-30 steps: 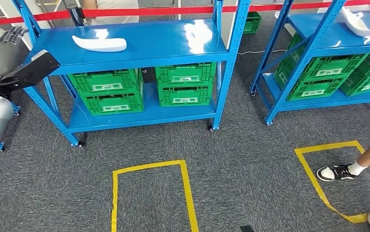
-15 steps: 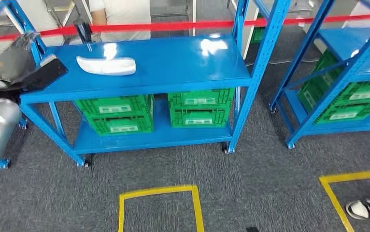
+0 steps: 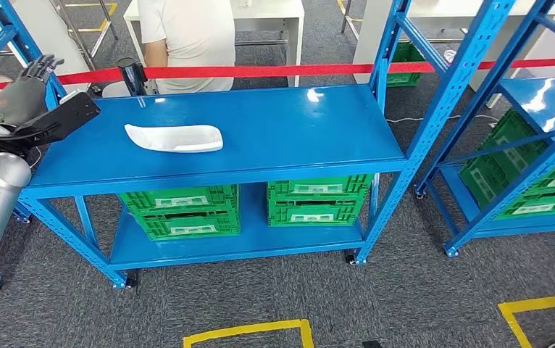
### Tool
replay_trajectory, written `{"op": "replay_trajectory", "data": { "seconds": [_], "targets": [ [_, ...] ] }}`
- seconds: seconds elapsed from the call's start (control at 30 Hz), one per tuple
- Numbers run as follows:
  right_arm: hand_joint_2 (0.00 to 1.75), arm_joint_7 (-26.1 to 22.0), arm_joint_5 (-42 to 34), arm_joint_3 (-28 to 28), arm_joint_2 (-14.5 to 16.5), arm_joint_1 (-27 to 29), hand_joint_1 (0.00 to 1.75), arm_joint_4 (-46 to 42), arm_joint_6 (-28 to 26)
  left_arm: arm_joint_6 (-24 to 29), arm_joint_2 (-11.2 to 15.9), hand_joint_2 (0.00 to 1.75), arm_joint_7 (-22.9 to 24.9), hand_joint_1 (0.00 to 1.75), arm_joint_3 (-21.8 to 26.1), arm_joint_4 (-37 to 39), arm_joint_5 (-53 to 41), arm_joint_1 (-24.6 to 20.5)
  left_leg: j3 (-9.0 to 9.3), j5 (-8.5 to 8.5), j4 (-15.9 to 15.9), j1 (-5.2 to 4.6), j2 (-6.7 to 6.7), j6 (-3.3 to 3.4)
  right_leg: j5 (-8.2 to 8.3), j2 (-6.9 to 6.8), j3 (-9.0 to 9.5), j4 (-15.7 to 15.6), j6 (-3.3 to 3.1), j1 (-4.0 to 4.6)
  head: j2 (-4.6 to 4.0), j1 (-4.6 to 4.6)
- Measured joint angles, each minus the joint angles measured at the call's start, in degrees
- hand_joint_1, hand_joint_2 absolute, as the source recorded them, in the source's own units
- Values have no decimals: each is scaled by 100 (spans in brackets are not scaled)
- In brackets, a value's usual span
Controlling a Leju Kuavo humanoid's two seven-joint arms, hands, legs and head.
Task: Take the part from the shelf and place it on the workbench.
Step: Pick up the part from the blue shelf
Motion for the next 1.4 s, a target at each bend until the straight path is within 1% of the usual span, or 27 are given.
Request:
{"op": "replay_trajectory", "data": {
  "seconds": [0.03,0.07,0.1,0.13,0.17,0.2,0.23,0.27,0.3,0.33,0.4,0.43,0.47,0.6,0.67,0.73,0.8,0.93,1.07,1.4],
  "targets": [
    [0,1,2,-5,2,-2,0,0,2,-190,-9,0,-103,0,-1,-8,168,27,39,-44,6,-15,-16,18,-285,-4,-170,82,6,2,0,4],
    [0,-1,6,-9,4,0,0,0,4,-408,-13,0,-208,0,-1,-17,359,67,82,-93,8,-31,-31,31,-468,-5,-278,58,-8,10,0,7],
    [0,-2,9,-14,6,0,0,0,5,-607,-15,0,-299,0,-1,-30,540,114,130,-141,13,-50,-45,41,-500,-5,-335,-68,-37,21,0,10],
    [0,-3,14,-24,6,2,0,0,5,-775,-16,0,-377,0,-2,-44,704,162,180,-190,17,-73,-53,49,-351,-5,-337,-312,-85,38,0,12],
    [0,-3,19,-37,2,3,0,0,5,-910,-16,0,-450,0,-2,-63,848,205,222,-235,21,-94,-56,57,-34,-7,-300,-664,-162,72,0,12],
    [0,-3,22,-50,-10,6,0,0,8,-1003,-19,0,-512,0,-2,-79,961,238,254,-271,26,-115,-58,58,326,10,-260,-1005,-244,107,0,8],
    [0,-2,26,-61,-21,7,0,0,23,-1081,-25,0,-569,0,-4,-97,1054,269,275,-295,21,-126,-63,53,622,22,-218,-1291,-298,137,0,9],
    [0,-2,31,-70,-31,8,0,0,41,-1137,-31,0,-611,0,-6,-119,1125,300,285,-306,6,-125,-73,38,831,35,-189,-1483,-336,165,0,12],
    [0,-2,37,-79,-37,8,0,0,60,-1179,-37,0,-638,0,-10,-144,1182,337,282,-304,4,-124,-83,16,928,50,-164,-1564,-328,174,0,14],
    [0,-3,43,-88,-35,6,0,0,76,-1213,-42,0,-654,0,-18,-172,1228,373,281,-305,-15,-116,-87,14,956,51,-137,-1610,-282,174,0,17],
    [0,-4,52,-104,-35,3,0,0,81,-1277,-48,0,-667,0,-38,-231,1334,431,286,-308,-29,-113,-81,19,993,61,-105,-1644,-237,174,0,13],
    [0,-4,54,-107,-35,0,0,0,81,-1307,-51,0,-670,0,-53,-257,1388,444,299,-318,-46,-113,-75,28,982,67,-107,-1642,-230,173,0,10],
    [0,-3,56,-109,-35,-3,0,0,81,-1333,-54,0,-672,0,-72,-285,1443,454,304,-321,-52,-115,-74,21,976,68,-107,-1640,-246,172,0,10],
    [175,-3,62,-110,-35,-10,0,0,82,-1365,-55,0,-674,0,-164,-365,1558,461,320,-335,-77,-120,-74,14,952,68,-106,-1639,-271,167,0,8],
    [175,-3,63,-110,-35,-15,0,0,81,-1381,-56,87,-681,0,-185,-383,1587,465,325,-338,-85,-120,-74,10,946,67,-105,-1639,-279,168,0,8],
    [175,-3,67,-113,-35,-17,0,0,81,-1402,-56,87,-711,0,-210,-416,1682,482,329,-340,-91,-120,-74,6,941,67,-104,-1639,-285,168,0,8],
    [175,1,71,-125,-35,-17,0,0,81,-1447,-55,0,-754,0,-285,-476,1840,525,330,-341,-94,-121,-74,4,938,66,-103,-1638,-289,168,0,9],
    [175,7,84,-183,-35,-20,0,0,81,-1552,-67,0,-816,0,-486,-623,2278,685,332,-346,-94,-121,-74,-5,934,66,-101,-1637,-293,168,0,9],
    [175,8,95,-210,-35,-21,0,0,81,-1569,-92,0,-822,0,-647,-721,2458,794,332,-347,-94,-125,-74,-7,933,66,-100,-1638,-293,165,0,9],
    [175,50,96,-285,-35,-21,0,0,81,-1582,-178,0,-742,0,-946,-809,2660,819,332,-348,-93,-136,-76,-5,930,65,-98,-1638,-287,152,0,9]
  ]
}}
